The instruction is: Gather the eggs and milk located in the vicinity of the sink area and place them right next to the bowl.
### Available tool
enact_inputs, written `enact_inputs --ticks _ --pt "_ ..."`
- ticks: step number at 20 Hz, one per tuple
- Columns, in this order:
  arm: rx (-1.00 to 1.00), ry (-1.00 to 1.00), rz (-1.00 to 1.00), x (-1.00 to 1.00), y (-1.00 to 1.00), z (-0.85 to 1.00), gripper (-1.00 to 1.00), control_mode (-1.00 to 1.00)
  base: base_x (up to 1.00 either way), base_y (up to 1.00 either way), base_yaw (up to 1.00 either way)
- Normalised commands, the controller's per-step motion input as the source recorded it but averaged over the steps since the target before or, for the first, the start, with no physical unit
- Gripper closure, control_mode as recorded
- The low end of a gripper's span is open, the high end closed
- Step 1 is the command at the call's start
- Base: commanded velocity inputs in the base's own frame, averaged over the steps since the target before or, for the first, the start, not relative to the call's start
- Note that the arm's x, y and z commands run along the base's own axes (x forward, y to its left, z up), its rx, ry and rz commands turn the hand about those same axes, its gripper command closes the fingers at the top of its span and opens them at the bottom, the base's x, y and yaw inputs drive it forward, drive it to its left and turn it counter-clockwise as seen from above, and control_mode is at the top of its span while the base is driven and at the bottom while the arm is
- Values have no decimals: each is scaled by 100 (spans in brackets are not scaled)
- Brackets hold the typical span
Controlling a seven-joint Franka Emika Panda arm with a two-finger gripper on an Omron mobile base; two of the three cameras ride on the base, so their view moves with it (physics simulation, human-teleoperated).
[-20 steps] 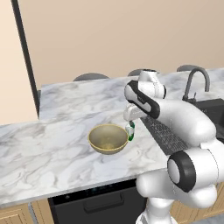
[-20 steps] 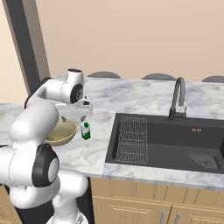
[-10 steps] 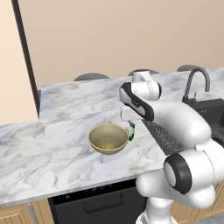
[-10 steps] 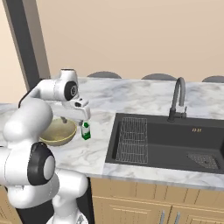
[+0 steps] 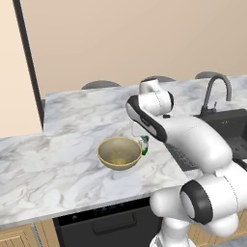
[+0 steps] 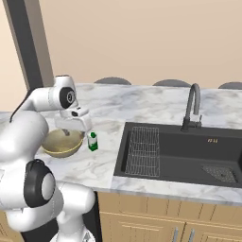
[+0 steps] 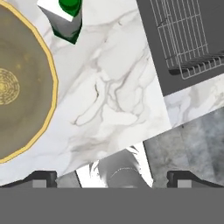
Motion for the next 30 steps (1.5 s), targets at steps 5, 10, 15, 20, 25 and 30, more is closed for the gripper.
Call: enact_inputs --ticks 5,10,15,20,25,30 --pt "3 0 -6 -52 -1 3 -100 -100 0 0 0" --pt "0 0 0 -14 0 0 -100 -100 0 0 0" --pt "0 0 0 0 0 0 -100 -100 0 0 0" --pt "0 0 0 0 -4 0 -100 100 -5 -61 0" --pt "0 0 0 0 0 0 -100 100 -2 -100 0" --pt "0 0 0 0 0 0 -100 100 -2 -100 0"
